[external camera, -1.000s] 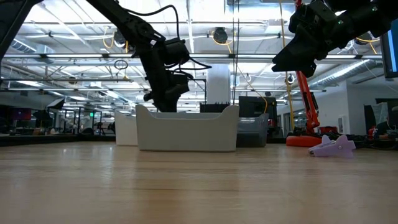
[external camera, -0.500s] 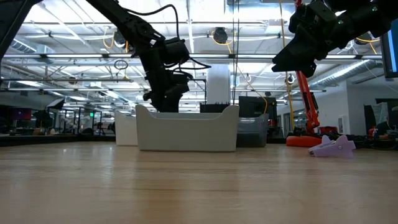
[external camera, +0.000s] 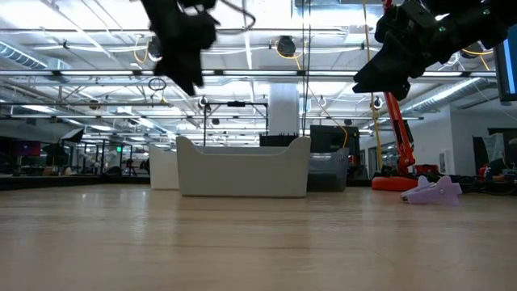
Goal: Pick and place Stapler, Stapler remover, tape
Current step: Put the light blue staple remover into the gray bin
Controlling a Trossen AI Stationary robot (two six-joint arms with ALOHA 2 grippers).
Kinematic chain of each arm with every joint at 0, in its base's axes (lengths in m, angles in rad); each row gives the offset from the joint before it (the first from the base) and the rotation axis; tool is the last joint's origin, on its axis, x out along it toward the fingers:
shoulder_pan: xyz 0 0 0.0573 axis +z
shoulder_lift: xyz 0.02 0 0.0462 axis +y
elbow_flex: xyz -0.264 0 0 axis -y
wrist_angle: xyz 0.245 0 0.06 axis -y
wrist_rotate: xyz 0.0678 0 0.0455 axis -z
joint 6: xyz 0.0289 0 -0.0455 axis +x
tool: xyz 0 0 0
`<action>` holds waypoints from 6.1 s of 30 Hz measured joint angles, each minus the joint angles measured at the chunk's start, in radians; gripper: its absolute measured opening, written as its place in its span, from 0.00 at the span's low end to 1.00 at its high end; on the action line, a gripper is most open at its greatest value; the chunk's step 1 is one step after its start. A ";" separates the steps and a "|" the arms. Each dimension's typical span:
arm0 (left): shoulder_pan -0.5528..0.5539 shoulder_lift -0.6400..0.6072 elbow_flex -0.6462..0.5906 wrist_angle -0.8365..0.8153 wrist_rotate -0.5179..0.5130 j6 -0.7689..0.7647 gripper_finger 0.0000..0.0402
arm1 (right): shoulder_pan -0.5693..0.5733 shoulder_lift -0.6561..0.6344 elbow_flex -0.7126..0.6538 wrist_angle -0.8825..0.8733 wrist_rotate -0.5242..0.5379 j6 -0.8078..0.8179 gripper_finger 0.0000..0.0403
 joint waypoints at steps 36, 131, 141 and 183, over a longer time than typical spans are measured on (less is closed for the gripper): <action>-0.965 -0.114 -0.498 0.137 0.150 -1.470 0.45 | 0.000 0.000 0.000 0.004 0.000 0.084 0.35; -1.105 0.017 -0.550 0.323 -0.108 -2.055 0.01 | 0.000 0.000 0.000 0.003 0.000 0.027 0.35; -1.105 -0.068 -0.553 0.315 -0.222 -2.013 0.00 | 0.000 0.000 0.000 0.003 0.000 0.027 0.35; -0.201 0.105 -0.309 0.603 -0.129 -0.606 0.00 | 0.000 0.000 0.000 0.005 0.007 0.001 0.35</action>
